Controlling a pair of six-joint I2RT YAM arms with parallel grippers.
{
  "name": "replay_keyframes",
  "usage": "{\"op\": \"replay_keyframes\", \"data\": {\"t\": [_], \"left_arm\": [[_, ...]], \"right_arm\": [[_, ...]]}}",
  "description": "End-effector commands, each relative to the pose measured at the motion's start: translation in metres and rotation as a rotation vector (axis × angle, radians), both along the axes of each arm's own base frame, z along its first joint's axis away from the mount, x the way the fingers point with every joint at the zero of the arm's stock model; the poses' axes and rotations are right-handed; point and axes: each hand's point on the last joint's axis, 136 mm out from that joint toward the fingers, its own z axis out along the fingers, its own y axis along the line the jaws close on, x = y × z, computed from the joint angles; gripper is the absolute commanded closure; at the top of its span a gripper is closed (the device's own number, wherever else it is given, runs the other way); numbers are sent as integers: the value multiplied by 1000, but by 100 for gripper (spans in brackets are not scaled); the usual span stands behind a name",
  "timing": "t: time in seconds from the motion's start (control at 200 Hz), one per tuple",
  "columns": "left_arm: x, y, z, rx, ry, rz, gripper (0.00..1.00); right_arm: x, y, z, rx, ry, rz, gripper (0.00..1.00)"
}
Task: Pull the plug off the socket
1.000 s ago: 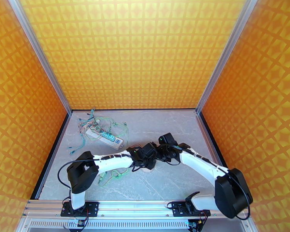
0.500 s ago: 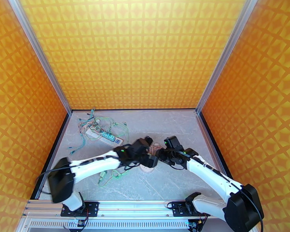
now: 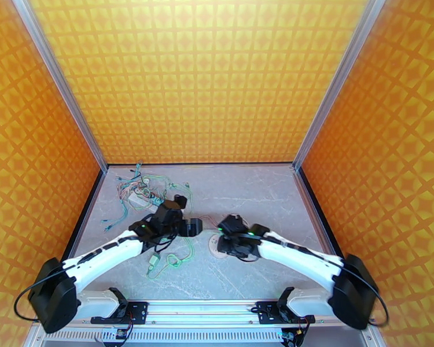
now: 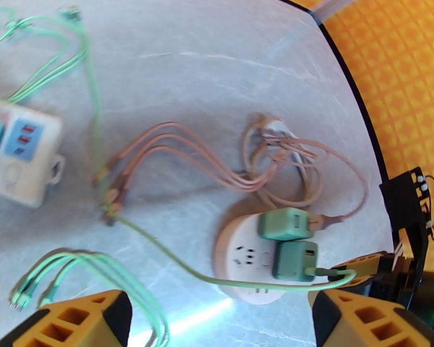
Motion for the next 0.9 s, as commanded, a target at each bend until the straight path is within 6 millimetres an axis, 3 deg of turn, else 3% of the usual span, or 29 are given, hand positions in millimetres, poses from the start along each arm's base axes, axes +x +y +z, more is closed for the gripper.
{"op": "replay_keyframes", "data": {"t": [0.0, 0.22, 0.395, 0.53, 0.59, 0.89], "left_arm": [[-10, -1, 3, -51, 32, -16, 17], [-30, -3, -18, -95, 143, -40, 23], [-43, -10, -42, -105, 239, -84, 31], [-50, -22, -66, -119, 326, -122, 37], [-48, -30, -74, -135, 343, -130, 39], [-23, -76, -93, -161, 374, -135, 41]], "right_arm": [[11, -2, -2, -63, -20, -74, 46], [19, -1, -23, -128, 6, -106, 51], [28, -4, -25, -176, -25, -89, 61], [33, -5, -25, -203, -35, -44, 75], [35, -4, -25, -203, -41, -17, 79], [41, 6, -15, -146, -91, 131, 79]]}}
